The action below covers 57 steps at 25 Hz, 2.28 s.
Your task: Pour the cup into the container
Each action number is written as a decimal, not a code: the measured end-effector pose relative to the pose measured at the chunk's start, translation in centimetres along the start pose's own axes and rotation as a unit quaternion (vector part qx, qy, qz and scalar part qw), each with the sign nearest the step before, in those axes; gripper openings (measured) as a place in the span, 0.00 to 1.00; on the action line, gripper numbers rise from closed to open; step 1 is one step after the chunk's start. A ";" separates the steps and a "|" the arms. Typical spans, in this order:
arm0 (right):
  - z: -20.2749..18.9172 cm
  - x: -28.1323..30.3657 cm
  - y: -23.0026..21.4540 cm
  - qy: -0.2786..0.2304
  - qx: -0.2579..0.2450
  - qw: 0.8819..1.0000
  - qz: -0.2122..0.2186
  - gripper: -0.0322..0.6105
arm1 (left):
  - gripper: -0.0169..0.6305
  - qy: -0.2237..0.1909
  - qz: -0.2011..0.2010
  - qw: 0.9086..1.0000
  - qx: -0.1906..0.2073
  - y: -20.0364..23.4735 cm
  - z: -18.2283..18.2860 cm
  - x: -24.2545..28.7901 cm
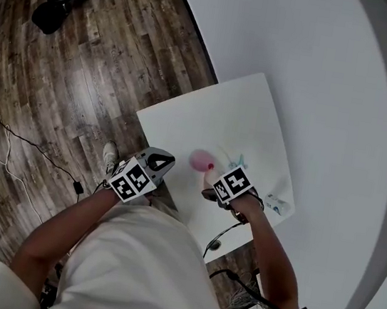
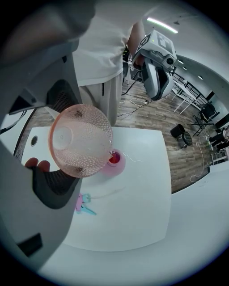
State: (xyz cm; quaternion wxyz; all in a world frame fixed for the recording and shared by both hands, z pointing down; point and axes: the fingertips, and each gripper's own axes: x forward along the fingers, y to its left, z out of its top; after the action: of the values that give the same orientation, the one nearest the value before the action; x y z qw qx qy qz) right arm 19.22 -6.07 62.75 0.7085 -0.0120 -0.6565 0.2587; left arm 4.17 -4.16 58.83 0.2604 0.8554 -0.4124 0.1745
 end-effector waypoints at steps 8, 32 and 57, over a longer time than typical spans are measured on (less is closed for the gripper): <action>0.3 -0.2 0.1 0.006 -0.002 1.000 0.000 0.63 | 0.04 -0.001 0.001 1.000 -0.005 0.2 -0.3 -0.1; 0.6 -0.6 0.2 0.026 -0.006 1.000 0.013 0.63 | 0.04 0.002 -0.001 1.000 -0.010 0.6 -1.0 0.0; 0.2 -0.9 0.3 0.038 -0.007 0.999 0.020 0.63 | 0.04 0.005 -0.002 1.000 -0.010 0.7 -1.3 0.2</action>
State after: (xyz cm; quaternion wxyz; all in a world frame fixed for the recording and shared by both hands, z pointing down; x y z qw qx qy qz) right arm 18.95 -6.24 61.79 0.7276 -0.0401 -0.6306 0.2672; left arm 3.66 -3.88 60.13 0.2717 0.8524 -0.4113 0.1745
